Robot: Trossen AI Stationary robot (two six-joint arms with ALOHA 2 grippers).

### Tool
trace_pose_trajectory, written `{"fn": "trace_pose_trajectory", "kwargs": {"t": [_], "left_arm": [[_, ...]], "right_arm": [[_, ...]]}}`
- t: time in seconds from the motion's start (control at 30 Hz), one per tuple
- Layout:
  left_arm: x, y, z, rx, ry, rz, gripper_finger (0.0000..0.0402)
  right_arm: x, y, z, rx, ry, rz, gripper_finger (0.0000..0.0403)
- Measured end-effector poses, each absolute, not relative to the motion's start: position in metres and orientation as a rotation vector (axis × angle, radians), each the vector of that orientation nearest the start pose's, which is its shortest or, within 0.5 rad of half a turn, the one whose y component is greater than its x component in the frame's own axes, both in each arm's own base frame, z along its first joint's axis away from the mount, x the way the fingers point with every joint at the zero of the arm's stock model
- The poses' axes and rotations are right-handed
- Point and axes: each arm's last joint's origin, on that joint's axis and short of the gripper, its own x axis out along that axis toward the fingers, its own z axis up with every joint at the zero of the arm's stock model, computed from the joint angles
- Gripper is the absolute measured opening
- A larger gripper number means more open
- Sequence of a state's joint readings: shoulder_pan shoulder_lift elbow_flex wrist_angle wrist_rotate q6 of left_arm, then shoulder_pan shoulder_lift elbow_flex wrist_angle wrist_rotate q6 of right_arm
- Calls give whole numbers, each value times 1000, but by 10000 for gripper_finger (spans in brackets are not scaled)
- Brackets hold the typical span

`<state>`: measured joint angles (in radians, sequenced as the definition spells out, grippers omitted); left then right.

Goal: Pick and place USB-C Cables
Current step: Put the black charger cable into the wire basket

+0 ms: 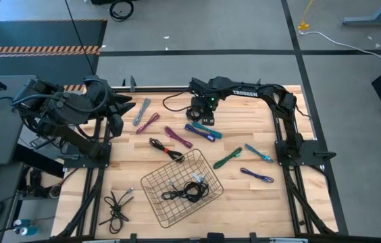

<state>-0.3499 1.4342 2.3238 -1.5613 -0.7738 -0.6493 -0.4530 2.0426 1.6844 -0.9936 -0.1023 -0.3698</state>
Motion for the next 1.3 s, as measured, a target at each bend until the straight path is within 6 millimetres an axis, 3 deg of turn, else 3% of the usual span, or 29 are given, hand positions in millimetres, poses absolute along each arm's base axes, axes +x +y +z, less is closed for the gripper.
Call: {"fn": "trace_pose_trajectory", "kwargs": {"t": [0.23, 0.37, 0.57, 0.7, 0.97, 1.3], "left_arm": [[158, -36, 538, -261, 412, 568, 112], [158, -36, 538, -261, 412, 567, 112], [158, -36, 538, -262, 412, 568, 112], [158, -36, 538, -263, 411, 568, 112], [159, -36, 538, -263, 412, 569, 112], [160, -37, 536, -248, 425, 570, 112]], "right_arm": [[370, -177, 214, -45, 1354, 10, 190], [366, -179, 213, -20, 1382, -3, 190], [359, -189, 215, 221, 1344, -54, 190], [362, -199, 229, 378, 1232, -40, 190], [367, -216, 264, 424, 1070, -55, 190], [364, -224, 248, 577, 1018, -51, 190]]}}
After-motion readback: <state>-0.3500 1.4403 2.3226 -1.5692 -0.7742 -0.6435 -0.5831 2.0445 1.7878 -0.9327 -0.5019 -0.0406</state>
